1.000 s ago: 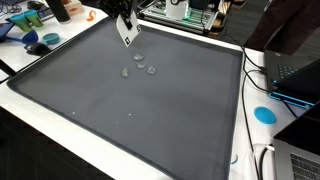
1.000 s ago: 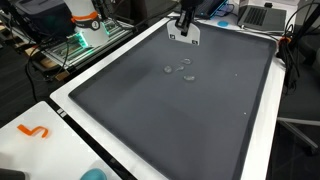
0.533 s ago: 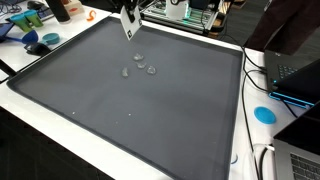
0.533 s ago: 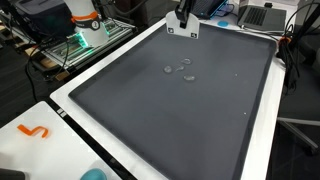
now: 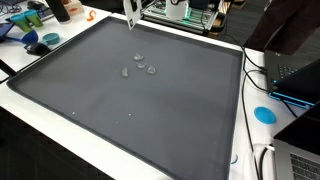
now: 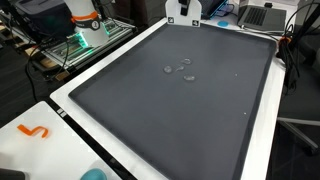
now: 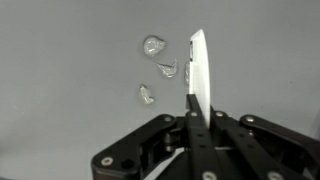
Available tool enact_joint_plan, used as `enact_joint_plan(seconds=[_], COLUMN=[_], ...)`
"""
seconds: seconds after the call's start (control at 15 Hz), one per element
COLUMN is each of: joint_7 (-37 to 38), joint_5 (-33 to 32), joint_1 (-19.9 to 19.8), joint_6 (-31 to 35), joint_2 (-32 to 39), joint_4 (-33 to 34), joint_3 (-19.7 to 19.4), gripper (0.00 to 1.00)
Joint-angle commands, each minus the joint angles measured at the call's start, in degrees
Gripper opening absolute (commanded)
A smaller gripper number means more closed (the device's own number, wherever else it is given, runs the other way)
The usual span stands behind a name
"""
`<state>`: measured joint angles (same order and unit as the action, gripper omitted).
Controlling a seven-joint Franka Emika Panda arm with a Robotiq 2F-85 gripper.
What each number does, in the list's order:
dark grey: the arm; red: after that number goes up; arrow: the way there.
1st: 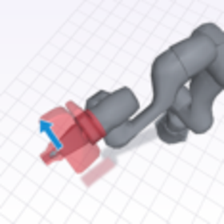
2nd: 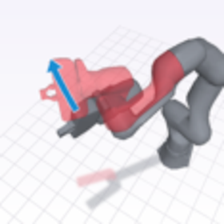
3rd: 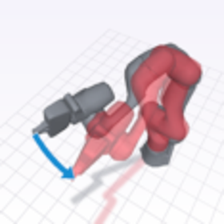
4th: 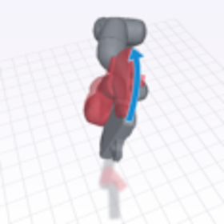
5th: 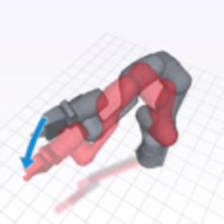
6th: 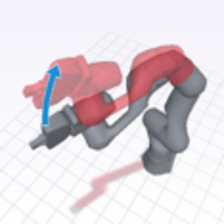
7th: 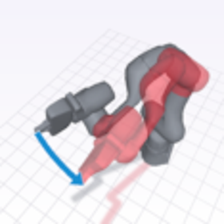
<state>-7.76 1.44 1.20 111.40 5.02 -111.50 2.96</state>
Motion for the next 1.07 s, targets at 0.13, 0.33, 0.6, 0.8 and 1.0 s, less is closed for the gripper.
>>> enact_joint_plan(seconds=[0.13,0.33,0.6,0.8,1.0], joint_7=[2.7,2.2,1.4,1.1,1.1], joint_5=[-3.3,-3.4,-2.1,-2.1,-2.1], joint_1=[1.4,1.5,1.1,1.2,1.2], joint_6=[0.5,0.3,-0.3,-0.2,-0.2], joint_2=[-3.0,-2.9,-2.4,-1.3,-1.3], joint_4=[-2.3,-2.0,-1.4,-0.1,-0.1], joint_3=[0.2,0.2,-0.1,0.0,0.0], gripper=[0.01,0.01,0.01,0.04,0.04])
